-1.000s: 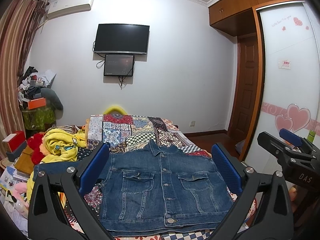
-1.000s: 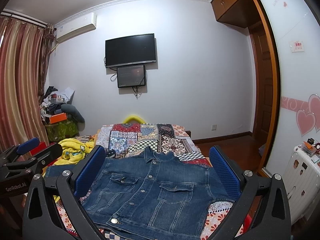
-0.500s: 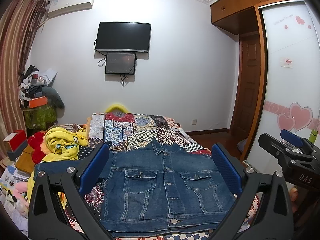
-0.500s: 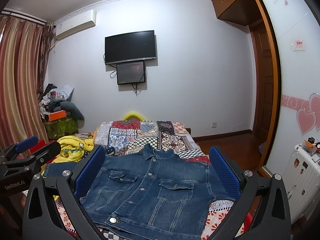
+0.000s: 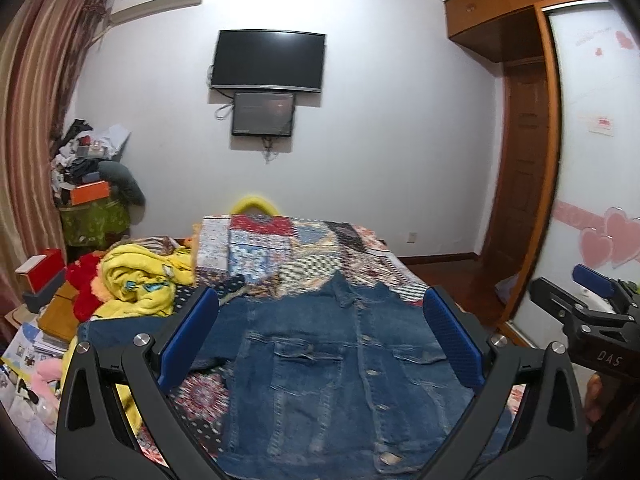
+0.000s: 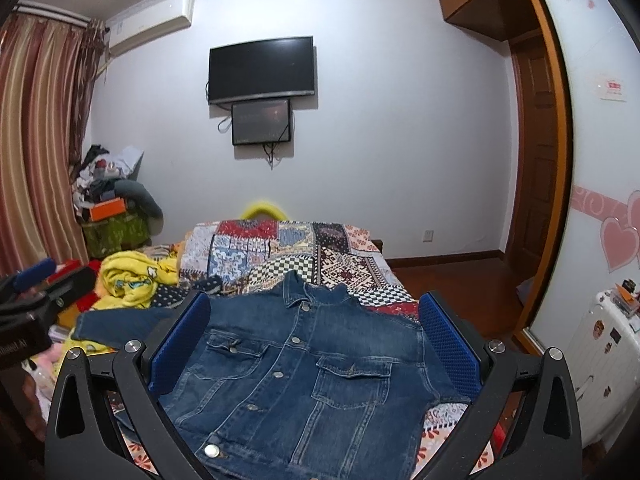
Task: Fold large clothes
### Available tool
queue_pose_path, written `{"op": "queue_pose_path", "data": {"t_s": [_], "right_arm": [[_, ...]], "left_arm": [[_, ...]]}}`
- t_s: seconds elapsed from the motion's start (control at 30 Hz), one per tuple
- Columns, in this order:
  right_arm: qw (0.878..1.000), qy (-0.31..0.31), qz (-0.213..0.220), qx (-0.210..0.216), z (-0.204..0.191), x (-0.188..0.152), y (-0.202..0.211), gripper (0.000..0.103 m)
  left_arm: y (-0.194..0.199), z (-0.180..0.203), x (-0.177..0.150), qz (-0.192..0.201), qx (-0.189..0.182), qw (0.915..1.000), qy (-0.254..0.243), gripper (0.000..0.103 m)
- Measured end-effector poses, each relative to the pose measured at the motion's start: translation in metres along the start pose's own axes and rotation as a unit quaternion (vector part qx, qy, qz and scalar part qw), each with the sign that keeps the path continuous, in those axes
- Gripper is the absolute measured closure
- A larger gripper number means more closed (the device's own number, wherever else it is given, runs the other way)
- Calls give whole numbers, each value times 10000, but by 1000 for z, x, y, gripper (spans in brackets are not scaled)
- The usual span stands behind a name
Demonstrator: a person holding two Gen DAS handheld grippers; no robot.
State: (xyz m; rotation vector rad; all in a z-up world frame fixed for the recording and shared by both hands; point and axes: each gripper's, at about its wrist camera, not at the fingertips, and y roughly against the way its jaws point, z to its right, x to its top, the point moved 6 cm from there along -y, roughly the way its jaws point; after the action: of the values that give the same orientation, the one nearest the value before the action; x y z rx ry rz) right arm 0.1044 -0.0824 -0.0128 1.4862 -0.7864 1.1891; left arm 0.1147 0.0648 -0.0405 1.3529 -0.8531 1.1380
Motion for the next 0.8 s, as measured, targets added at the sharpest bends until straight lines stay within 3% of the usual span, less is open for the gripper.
{"op": "queue_pose_path", "data": {"t_s": [0.27,0.43,0.57,0.67,0.8], "right_arm": [[9994,224,-256,41,-4,3,-59,0],[9976,173,-658,-135,1,-6,-109,0],[9937,78,-1109,-107,5,-24,-148,0],[9886,25,-1504,-114,9,-40,-178,0],[9778,134,-2084,-199,12,-65,-210,0]], "left_arm": [[-65,-98,-1,-329,690,9958,506,0],[-114,-189,-31,-871,1484,9816,826,0],[-140,-256,-73,-1248,1628,9704,1274,0],[-160,-303,-115,-1782,1568,9524,1915,0],[-180,-349,-174,-2569,1358,9166,2747,0]]}}
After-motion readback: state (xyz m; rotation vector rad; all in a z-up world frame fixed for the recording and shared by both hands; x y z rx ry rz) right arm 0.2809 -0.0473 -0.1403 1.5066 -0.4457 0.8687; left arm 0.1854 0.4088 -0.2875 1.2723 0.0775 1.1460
